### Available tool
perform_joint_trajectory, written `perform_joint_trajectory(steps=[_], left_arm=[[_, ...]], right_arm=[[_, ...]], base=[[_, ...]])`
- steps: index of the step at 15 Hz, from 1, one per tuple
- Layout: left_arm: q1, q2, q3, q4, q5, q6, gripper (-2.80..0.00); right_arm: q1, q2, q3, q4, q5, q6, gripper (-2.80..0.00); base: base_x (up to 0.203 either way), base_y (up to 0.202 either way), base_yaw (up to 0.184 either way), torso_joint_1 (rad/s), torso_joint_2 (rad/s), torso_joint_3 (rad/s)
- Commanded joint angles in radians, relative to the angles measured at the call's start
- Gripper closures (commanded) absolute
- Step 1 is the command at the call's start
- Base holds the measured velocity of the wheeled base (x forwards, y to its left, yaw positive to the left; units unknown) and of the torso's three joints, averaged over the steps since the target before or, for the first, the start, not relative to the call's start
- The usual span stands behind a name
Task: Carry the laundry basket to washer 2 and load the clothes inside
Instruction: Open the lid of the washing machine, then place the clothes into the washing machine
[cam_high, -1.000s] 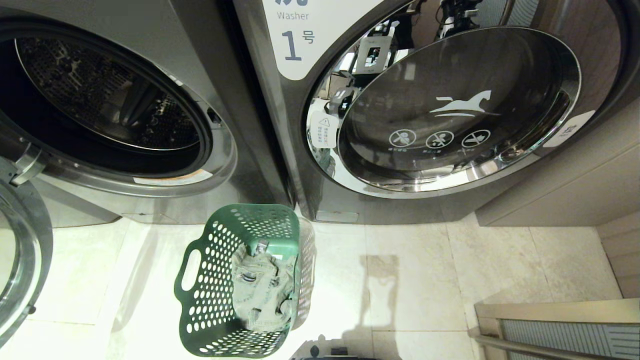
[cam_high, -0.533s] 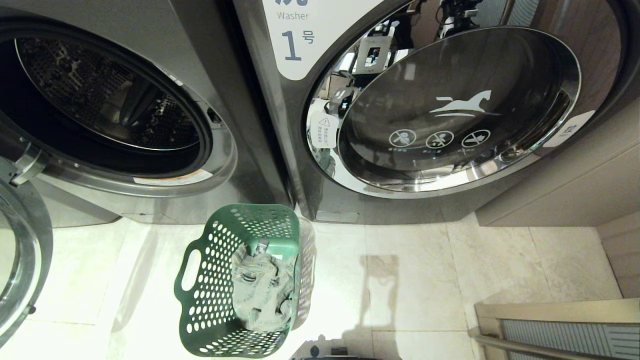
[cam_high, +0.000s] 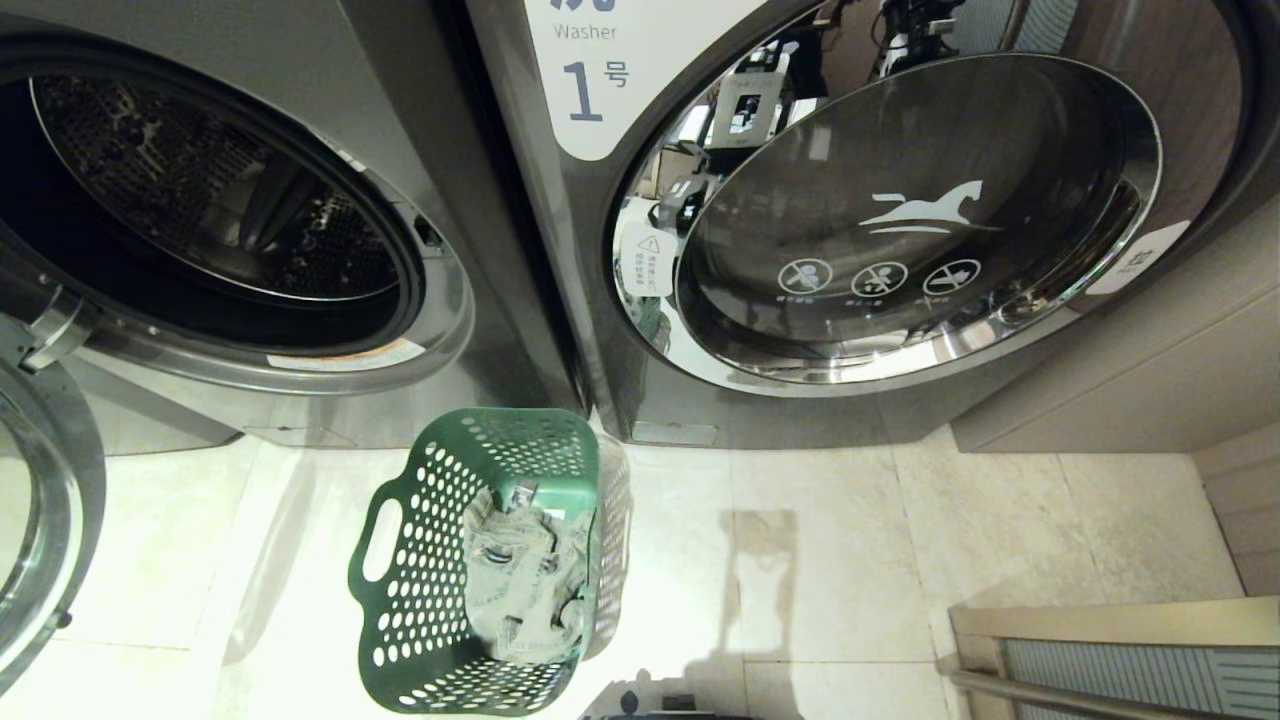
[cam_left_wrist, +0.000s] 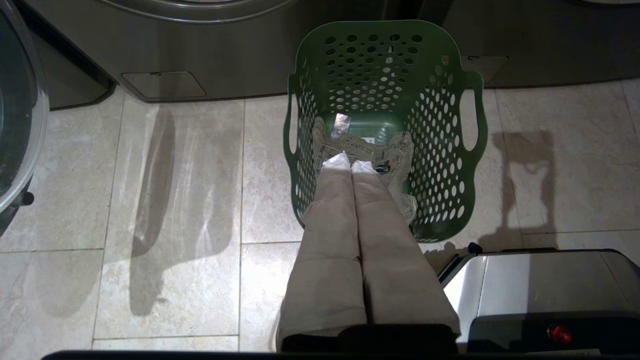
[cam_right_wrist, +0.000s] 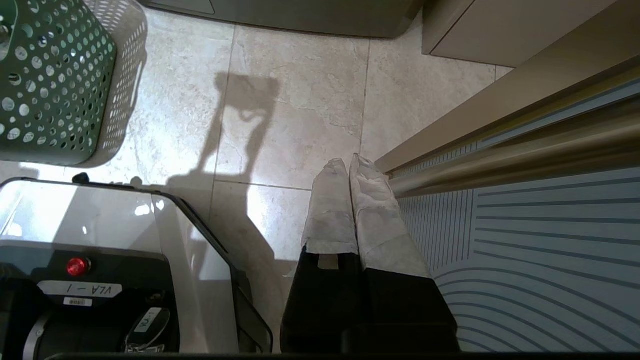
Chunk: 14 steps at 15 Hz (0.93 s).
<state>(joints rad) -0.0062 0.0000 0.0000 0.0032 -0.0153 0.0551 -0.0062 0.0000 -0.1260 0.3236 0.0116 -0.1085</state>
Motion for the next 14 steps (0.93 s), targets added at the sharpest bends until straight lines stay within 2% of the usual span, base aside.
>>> perform_joint_trajectory(steps=[1, 3, 10, 14], left_arm=[[0.0, 0.002, 0.002, 0.0, 0.0, 0.0, 0.0], [0.0, 0.002, 0.002, 0.0, 0.0, -0.001, 0.0], [0.0, 0.002, 0.002, 0.0, -0.002, 0.0, 0.0], [0.0, 0.002, 0.002, 0.0, 0.0, -0.003, 0.0]], right_arm=[[0.0, 0.002, 0.0, 0.002, 0.001, -0.002, 0.0], [0.0, 0.002, 0.0, 0.002, 0.001, 0.0, 0.0], [0.0, 0.002, 0.0, 0.002, 0.001, 0.001, 0.0], [0.0, 0.002, 0.0, 0.002, 0.001, 0.001, 0.0]], base=[[0.0, 0.0, 0.0, 0.0, 0.0, 0.0], [0.0, 0.0, 0.0, 0.0, 0.0, 0.0], [-0.185, 0.0, 0.001, 0.002, 0.0, 0.004], [-0.023, 0.0, 0.001, -0.003, 0.0, 0.001]])
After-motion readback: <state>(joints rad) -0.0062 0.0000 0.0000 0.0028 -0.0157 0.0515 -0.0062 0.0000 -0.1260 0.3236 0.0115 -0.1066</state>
